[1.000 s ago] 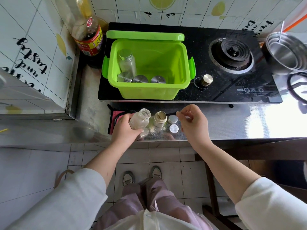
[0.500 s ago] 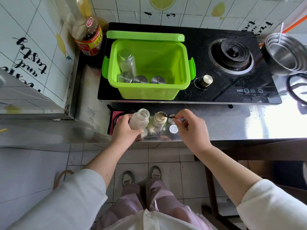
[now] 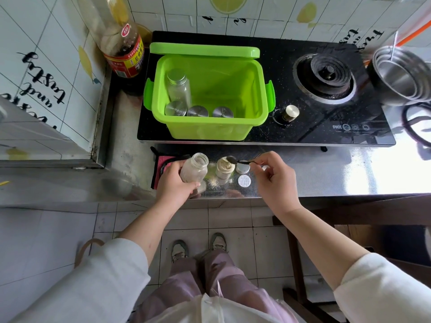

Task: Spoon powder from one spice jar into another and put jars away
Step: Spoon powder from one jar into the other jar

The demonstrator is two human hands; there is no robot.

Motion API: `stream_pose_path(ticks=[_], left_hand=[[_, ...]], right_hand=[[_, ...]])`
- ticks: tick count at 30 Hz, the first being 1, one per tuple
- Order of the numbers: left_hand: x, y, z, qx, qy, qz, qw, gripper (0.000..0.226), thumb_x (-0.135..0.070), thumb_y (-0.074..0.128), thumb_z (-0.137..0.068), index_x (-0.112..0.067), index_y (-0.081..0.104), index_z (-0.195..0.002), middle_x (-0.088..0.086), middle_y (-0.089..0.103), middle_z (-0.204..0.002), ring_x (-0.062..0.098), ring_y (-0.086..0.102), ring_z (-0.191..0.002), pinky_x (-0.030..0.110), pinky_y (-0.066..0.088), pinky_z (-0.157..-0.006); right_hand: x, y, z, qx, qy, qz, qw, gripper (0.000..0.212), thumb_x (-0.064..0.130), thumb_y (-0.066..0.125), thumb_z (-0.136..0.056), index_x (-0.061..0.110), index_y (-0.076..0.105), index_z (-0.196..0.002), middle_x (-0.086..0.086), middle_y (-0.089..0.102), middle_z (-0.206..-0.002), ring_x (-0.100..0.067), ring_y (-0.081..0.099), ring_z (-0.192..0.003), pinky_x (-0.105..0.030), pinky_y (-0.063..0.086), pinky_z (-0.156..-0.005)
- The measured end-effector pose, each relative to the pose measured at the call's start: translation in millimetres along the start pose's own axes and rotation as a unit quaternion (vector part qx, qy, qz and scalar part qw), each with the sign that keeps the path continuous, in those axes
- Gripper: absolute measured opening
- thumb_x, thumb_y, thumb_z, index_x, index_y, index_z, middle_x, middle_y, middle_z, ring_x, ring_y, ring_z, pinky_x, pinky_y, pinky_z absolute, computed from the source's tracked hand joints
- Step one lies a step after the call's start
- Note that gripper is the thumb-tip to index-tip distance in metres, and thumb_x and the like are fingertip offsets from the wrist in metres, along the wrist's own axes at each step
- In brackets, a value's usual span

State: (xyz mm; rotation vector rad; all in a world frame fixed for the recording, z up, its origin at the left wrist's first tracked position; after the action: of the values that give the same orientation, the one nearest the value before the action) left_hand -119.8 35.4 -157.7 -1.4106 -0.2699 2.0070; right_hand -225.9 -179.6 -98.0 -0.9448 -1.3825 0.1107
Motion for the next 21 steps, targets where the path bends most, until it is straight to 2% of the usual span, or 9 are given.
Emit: stream_pose_path(ticks=[3,4,6,8,12,15,17,19,21], left_hand=[[0.5,-1.3,1.7,0.002,-0.007,0.014,1.0,0.052,-0.021,0.082,-0.063,-0.039,0.054,-0.103,-0.011,0.063,-0.106,0.022,0.069,-0.085,0.044,0.056,-0.081],[0.0,-1.7,2.4,0.003,-0.008,0.016,1.0,0.053,-0.02,0.081,-0.063,-0.041,0.053,-0.103,-0.011,0.063,-0.106,0.022,0.07,-0.084,0.043,0.057,-0.079],[-0.8,-2.6,3.4,0.002,-0.003,0.016,1.0,0.053,-0.017,0.081,-0.065,-0.039,0.053,-0.105,-0.01,0.062,-0.107,0.019,0.068,-0.087,0.032,0.056,-0.071],[-3.2,-4.7,5.7,0.0,-0.004,0.009,1.0,0.053,-0.014,0.08,-0.068,-0.035,0.054,-0.11,-0.01,0.061,-0.107,0.015,0.065,-0.091,0.019,0.047,-0.064],[-4.1,-7.2,8.1,-0.001,-0.004,0.009,1.0,0.054,-0.015,0.08,-0.068,-0.036,0.055,-0.112,-0.012,0.062,-0.107,0.014,0.065,-0.092,0.023,0.05,-0.071],[-5.4,-8.0,8.8,0.0,-0.007,0.01,1.0,0.055,-0.014,0.08,-0.069,-0.032,0.056,-0.116,-0.013,0.061,-0.106,0.011,0.06,-0.093,0.015,0.041,-0.063],[-4.7,-7.5,8.2,-0.002,-0.003,0.004,1.0,0.055,-0.015,0.081,-0.069,-0.03,0.056,-0.116,-0.012,0.061,-0.108,0.012,0.059,-0.095,0.018,0.044,-0.068],[-2.7,-6.1,7.4,-0.004,-0.005,-0.005,1.0,0.055,-0.018,0.081,-0.068,-0.03,0.056,-0.116,-0.01,0.063,-0.109,0.015,0.061,-0.098,0.031,0.05,-0.08],[-2.1,-4.9,7.6,-0.002,-0.008,-0.007,1.0,0.056,-0.019,0.081,-0.068,-0.031,0.055,-0.116,-0.01,0.063,-0.11,0.016,0.063,-0.098,0.037,0.051,-0.087]], right_hand=[[0.9,0.3,-1.7,-0.004,0.004,-0.008,1.0,0.011,0.015,0.065,-0.088,0.02,0.057,-0.081,-0.01,0.054,-0.055,-0.015,0.042,-0.048,-0.026,0.035,-0.049],[1.0,1.1,-2.8,0.002,-0.002,0.0,1.0,0.011,0.016,0.065,-0.088,0.021,0.056,-0.082,-0.008,0.055,-0.056,-0.015,0.044,-0.049,-0.027,0.037,-0.049],[1.8,3.5,-4.7,0.02,-0.019,0.017,0.999,0.012,0.019,0.064,-0.089,0.024,0.055,-0.083,-0.004,0.058,-0.058,-0.018,0.047,-0.051,-0.033,0.042,-0.05],[3.7,5.3,-5.7,0.031,-0.043,0.036,0.998,0.011,0.02,0.063,-0.089,0.025,0.054,-0.084,0.001,0.058,-0.06,-0.021,0.049,-0.054,-0.036,0.045,-0.051],[7.3,6.4,-3.2,0.028,-0.089,0.066,0.993,0.005,0.015,0.064,-0.088,0.017,0.059,-0.086,0.009,0.057,-0.066,-0.017,0.048,-0.056,-0.037,0.047,-0.05],[4.1,7.4,-2.2,0.038,-0.106,0.067,0.991,0.007,0.021,0.06,-0.088,0.024,0.055,-0.086,0.004,0.067,-0.077,-0.018,0.051,-0.058,-0.038,0.048,-0.05],[3.1,7.7,-1.7,0.044,-0.122,0.074,0.989,0.007,0.023,0.058,-0.089,0.026,0.053,-0.086,0.004,0.067,-0.08,-0.02,0.052,-0.059,-0.038,0.048,-0.049],[4.6,6.4,-0.4,0.043,-0.138,0.083,0.986,0.009,0.022,0.06,-0.088,0.026,0.052,-0.086,0.008,0.063,-0.076,-0.02,0.052,-0.058,-0.038,0.047,-0.047],[5.7,4.7,1.9,0.04,-0.149,0.093,0.984,0.013,0.017,0.063,-0.087,0.025,0.053,-0.086,0.009,0.061,-0.075,-0.02,0.053,-0.057,-0.036,0.047,-0.045]])
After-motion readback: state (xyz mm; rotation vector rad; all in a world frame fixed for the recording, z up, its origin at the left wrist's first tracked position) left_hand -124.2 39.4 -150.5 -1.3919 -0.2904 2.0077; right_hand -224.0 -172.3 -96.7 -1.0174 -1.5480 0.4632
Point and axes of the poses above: each hand's wrist, its own z-axis away from the middle knuckle, its own y-axis out of the palm, x = y × z, the point moved 2 cm from there along -z, towards the middle knuckle
